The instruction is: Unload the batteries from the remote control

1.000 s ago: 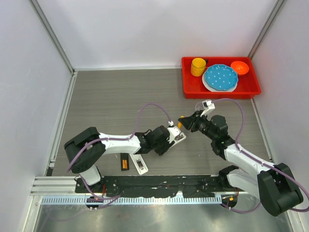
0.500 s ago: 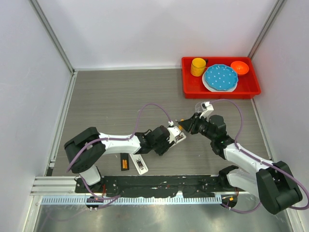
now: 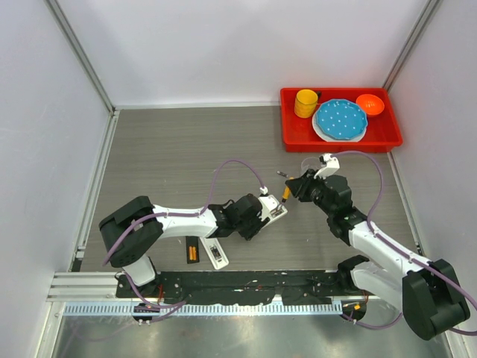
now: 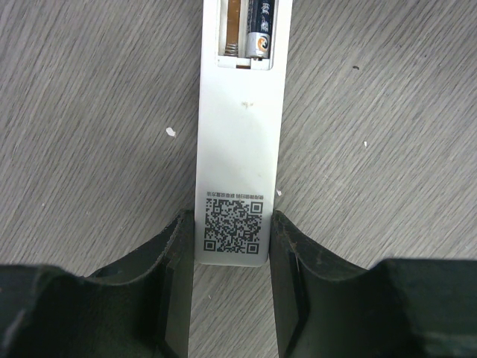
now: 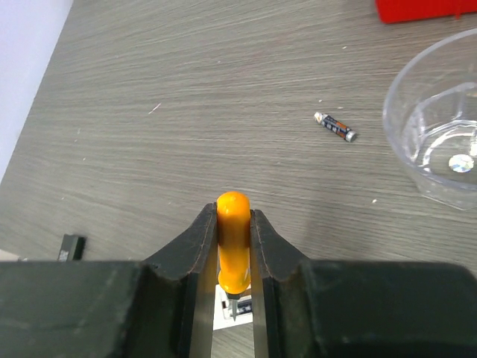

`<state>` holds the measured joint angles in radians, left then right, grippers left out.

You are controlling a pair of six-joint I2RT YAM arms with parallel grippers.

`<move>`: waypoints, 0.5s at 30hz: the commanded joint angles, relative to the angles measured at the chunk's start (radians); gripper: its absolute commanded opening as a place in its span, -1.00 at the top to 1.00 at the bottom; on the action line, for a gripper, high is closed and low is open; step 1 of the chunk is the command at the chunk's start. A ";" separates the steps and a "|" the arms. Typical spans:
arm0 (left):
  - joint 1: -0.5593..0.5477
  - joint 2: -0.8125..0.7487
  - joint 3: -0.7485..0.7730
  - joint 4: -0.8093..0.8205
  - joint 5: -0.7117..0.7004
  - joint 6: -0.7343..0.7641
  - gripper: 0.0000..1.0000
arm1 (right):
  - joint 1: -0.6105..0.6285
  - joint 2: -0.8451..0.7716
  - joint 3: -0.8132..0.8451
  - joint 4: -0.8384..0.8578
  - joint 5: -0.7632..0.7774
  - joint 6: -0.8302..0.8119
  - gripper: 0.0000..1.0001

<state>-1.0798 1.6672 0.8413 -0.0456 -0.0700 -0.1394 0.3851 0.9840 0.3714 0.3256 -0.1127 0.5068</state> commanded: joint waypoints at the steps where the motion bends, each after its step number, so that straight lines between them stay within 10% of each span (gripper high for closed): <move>1: -0.003 0.043 -0.004 -0.051 0.032 -0.006 1.00 | 0.000 -0.025 0.050 0.000 0.088 -0.030 0.98; 15: -0.003 0.052 0.002 -0.057 0.035 -0.005 1.00 | -0.002 -0.053 0.041 0.016 0.110 -0.053 0.98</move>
<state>-1.0798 1.6718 0.8478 -0.0502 -0.0704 -0.1394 0.3851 0.9581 0.3847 0.3019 -0.0292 0.4694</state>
